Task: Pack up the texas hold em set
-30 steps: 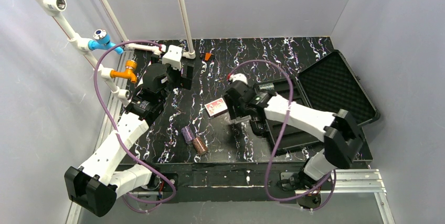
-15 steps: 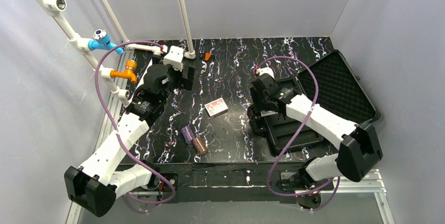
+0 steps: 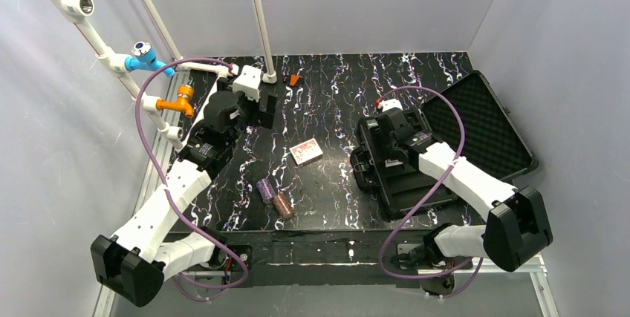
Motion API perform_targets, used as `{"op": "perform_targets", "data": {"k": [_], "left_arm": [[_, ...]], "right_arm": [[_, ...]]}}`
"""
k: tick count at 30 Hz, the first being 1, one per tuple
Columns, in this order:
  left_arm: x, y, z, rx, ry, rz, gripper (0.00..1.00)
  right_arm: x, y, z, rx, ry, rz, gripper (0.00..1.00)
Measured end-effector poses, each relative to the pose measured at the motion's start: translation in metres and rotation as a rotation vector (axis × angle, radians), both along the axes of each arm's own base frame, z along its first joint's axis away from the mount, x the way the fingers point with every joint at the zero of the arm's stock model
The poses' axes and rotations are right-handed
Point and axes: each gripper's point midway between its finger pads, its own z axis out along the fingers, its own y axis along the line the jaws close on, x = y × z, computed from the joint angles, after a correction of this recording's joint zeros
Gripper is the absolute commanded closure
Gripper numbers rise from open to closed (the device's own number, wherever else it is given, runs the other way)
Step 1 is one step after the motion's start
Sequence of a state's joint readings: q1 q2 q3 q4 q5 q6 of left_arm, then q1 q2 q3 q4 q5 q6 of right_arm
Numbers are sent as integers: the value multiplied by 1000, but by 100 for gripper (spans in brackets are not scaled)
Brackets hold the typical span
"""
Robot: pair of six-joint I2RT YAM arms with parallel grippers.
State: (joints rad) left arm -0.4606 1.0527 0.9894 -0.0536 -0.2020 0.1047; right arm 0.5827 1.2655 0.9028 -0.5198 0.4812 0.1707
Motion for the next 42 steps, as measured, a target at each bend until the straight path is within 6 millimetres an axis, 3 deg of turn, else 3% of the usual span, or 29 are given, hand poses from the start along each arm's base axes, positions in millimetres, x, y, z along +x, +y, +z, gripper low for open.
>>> {"op": "perform_targets", "data": {"k": [17, 31, 42], "left_arm": [[0, 0, 0, 7, -1, -5, 1], [0, 0, 0, 14, -3, -6, 1], [0, 0, 0, 15, -3, -7, 1]], "right_arm": [[-3, 9, -34, -11, 111, 70, 49], [1, -2, -37, -60, 107, 32, 50], [-2, 5, -40, -27, 130, 55, 50]]}}
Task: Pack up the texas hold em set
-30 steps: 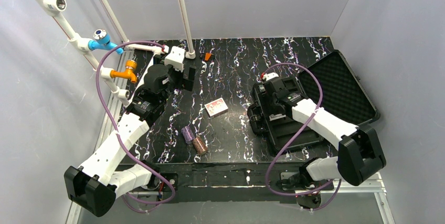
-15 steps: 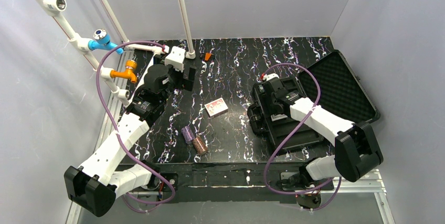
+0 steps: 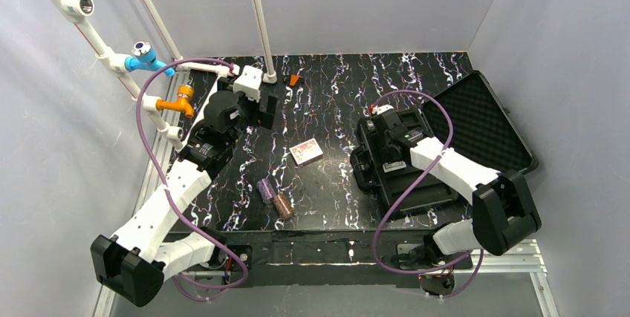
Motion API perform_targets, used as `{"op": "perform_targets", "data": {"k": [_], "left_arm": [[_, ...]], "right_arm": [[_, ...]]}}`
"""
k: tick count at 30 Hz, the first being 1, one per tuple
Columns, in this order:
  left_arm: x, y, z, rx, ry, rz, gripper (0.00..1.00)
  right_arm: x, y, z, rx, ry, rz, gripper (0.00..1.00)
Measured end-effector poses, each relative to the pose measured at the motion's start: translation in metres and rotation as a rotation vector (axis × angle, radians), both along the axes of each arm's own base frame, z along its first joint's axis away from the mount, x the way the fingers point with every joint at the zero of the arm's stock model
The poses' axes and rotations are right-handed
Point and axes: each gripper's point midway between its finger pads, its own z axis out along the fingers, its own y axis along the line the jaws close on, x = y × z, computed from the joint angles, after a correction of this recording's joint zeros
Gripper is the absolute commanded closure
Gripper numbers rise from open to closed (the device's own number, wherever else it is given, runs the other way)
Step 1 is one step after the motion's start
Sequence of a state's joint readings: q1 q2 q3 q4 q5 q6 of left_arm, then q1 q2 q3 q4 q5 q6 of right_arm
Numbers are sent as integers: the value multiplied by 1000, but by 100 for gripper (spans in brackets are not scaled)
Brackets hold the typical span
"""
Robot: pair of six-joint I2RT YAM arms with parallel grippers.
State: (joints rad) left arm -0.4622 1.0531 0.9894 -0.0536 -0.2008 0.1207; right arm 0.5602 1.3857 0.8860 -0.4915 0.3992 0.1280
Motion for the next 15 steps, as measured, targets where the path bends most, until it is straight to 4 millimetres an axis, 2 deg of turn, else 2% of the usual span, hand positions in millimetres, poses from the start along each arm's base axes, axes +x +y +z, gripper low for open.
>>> {"op": "perform_targets", "data": {"k": [15], "left_arm": [[0, 0, 0, 2, -1, -1, 0]], "right_arm": [[-5, -1, -2, 10, 31, -17, 50]]}}
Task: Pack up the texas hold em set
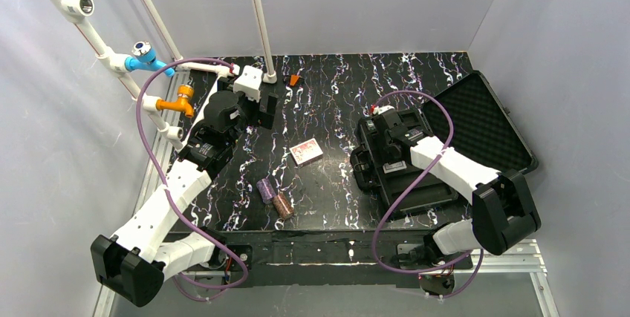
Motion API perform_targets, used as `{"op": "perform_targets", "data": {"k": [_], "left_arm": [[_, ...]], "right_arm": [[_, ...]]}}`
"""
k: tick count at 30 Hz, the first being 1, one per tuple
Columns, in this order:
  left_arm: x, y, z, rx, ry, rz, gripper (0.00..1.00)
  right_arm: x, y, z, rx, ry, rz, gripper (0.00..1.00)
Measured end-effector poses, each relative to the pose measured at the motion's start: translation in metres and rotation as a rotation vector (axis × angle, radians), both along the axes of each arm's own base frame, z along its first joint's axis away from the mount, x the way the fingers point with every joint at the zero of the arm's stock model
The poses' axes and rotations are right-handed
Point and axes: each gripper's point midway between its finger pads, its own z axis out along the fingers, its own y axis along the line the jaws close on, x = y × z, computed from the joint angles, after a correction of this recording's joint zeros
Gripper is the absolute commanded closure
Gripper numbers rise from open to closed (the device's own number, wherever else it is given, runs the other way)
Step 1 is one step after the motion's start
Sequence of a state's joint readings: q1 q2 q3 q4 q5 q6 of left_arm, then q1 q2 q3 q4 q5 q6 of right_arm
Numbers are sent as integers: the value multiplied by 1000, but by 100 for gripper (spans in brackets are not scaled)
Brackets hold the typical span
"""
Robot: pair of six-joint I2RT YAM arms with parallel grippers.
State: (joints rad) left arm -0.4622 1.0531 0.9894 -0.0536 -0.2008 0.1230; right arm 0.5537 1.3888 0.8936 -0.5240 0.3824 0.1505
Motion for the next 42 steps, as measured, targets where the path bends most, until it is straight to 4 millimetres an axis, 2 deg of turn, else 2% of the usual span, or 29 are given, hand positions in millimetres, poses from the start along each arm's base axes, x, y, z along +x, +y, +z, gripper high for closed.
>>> {"op": "perform_targets", "data": {"k": [7, 14, 21, 31, 34, 38, 42], "left_arm": [[0, 0, 0, 0, 0, 0, 1], [0, 0, 0, 1, 0, -1, 1], [0, 0, 0, 4, 0, -1, 1], [1, 0, -1, 9, 2, -2, 1], [1, 0, -1, 9, 2, -2, 1], [1, 0, -1, 9, 1, -2, 0], [1, 0, -1, 9, 1, -2, 1]], "right_arm": [[0, 0, -1, 4, 3, -2, 46], [0, 1, -2, 6, 10, -1, 19], [-2, -3, -1, 6, 23, -21, 6], [-6, -5, 5, -2, 51, -20, 2], [-9, 3, 9, 37, 68, -12, 2], [-13, 14, 15, 82, 62, -1, 3], [-9, 10, 27, 97, 8, -39, 8]]}}
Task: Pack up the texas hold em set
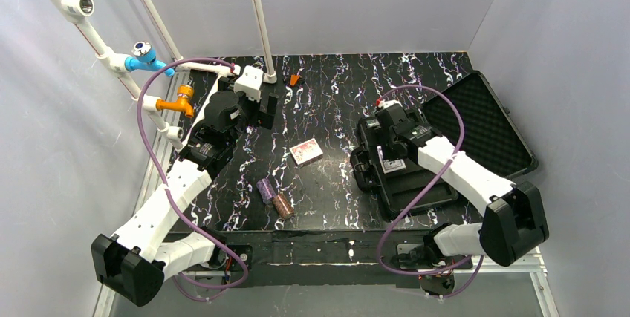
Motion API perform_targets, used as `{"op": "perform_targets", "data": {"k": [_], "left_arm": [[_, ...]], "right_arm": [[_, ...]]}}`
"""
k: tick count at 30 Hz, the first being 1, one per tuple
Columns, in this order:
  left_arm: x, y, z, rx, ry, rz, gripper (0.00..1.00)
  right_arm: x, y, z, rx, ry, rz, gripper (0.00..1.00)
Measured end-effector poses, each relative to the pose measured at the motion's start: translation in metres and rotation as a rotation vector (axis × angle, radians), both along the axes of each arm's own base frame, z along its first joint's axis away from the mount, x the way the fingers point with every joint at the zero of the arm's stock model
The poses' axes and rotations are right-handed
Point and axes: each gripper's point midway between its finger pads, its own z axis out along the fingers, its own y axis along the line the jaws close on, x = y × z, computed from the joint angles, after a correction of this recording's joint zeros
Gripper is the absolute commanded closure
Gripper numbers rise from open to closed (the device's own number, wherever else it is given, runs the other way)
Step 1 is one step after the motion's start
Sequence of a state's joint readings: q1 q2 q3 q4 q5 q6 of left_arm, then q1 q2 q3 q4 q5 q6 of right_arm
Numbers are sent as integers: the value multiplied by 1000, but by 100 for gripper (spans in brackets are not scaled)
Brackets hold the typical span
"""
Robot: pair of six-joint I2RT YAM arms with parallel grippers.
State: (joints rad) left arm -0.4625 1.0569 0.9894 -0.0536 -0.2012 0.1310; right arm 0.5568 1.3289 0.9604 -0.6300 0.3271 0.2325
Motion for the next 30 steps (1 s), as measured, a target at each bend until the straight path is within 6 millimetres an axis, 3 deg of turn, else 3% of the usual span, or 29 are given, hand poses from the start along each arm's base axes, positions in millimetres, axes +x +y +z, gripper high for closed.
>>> {"op": "perform_targets", "data": {"k": [4, 10, 16, 30], "left_arm": [[0, 0, 0, 0, 0, 0, 1], [0, 0, 0, 0, 0, 0, 1], [0, 0, 0, 0, 0, 0, 1], [0, -1, 0, 3, -1, -3, 1]], "right_arm": [[8, -14, 13, -10, -71, -81, 23], [20, -38, 28, -20, -155, -214, 36], [22, -56, 22, -34, -169, -297, 48], [22, -63, -1, -55, -129, -326, 52]]}}
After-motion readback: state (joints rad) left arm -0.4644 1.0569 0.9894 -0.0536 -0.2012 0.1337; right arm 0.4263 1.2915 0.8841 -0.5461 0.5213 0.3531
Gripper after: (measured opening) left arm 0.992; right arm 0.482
